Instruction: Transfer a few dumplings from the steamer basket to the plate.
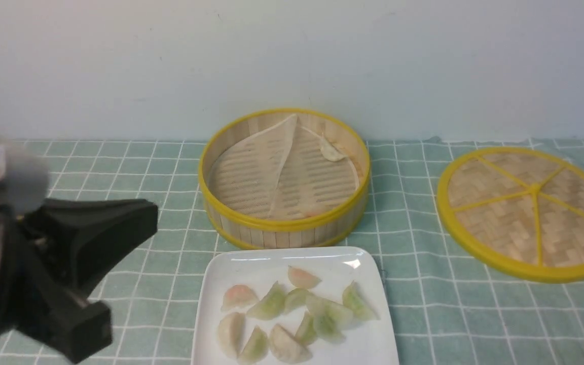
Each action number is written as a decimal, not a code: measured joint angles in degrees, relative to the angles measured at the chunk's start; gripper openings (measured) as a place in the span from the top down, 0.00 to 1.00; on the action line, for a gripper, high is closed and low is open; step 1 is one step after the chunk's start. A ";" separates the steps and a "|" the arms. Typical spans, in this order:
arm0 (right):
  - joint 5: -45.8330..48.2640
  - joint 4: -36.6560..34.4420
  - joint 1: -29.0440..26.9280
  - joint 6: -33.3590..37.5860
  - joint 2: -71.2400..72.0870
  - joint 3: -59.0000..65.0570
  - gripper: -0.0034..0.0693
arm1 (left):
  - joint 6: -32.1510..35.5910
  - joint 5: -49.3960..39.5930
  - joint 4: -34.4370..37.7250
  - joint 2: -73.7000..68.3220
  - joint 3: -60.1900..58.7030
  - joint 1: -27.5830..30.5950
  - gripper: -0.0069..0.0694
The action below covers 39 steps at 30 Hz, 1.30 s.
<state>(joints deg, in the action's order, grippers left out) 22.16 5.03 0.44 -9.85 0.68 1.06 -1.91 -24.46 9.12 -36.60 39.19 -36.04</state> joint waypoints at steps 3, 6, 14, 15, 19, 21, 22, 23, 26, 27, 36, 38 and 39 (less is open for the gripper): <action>0.00 0.00 0.00 0.00 0.00 0.00 0.97 | 0.00 0.26 0.00 4.68 -3.17 0.00 0.92; 0.00 0.00 0.00 0.00 0.00 0.00 0.97 | 0.00 0.26 -0.59 9.94 -5.61 0.00 0.92; 0.00 0.00 0.00 0.00 0.00 0.00 0.97 | 0.49 -0.46 -5.01 15.71 -6.87 0.00 0.92; 0.00 0.00 0.00 0.00 0.00 0.00 0.97 | 0.63 -0.46 -6.12 16.31 -7.47 0.00 0.92; 0.00 0.00 0.00 0.00 0.00 0.00 0.97 | 1.00 1.55 -7.66 20.63 -13.88 4.67 0.92; 0.00 0.00 0.00 0.00 0.00 0.00 0.97 | 1.52 2.54 -7.37 22.50 -16.35 7.77 0.92; 0.00 0.00 0.00 0.00 0.00 0.00 0.97 | 2.31 4.23 -6.49 25.22 -21.34 13.07 0.92; 0.00 0.00 0.00 0.00 0.00 0.00 0.97 | 2.61 4.78 -6.10 26.62 -23.72 14.89 0.92; 0.00 0.00 0.00 0.00 0.00 0.00 0.97 | 3.58 7.25 -4.97 31.36 -31.74 23.16 0.92; 0.00 0.00 0.00 0.00 0.00 0.00 0.97 | 3.72 7.68 -4.84 33.22 -34.79 25.38 0.92; -0.05 0.00 0.00 0.00 0.00 0.00 0.97 | 3.96 4.24 -5.24 37.26 -40.82 31.49 0.92; -0.05 0.00 0.00 0.00 0.00 0.05 0.97 | 3.96 3.33 -5.29 37.26 -40.82 31.48 0.92; -0.05 0.00 0.00 0.00 0.00 0.05 0.97 | 3.96 3.33 -5.29 37.26 -40.82 31.48 0.92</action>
<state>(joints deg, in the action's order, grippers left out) 22.12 5.03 0.44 -9.85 0.68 1.11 2.05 -21.13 3.83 0.66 -1.63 -4.57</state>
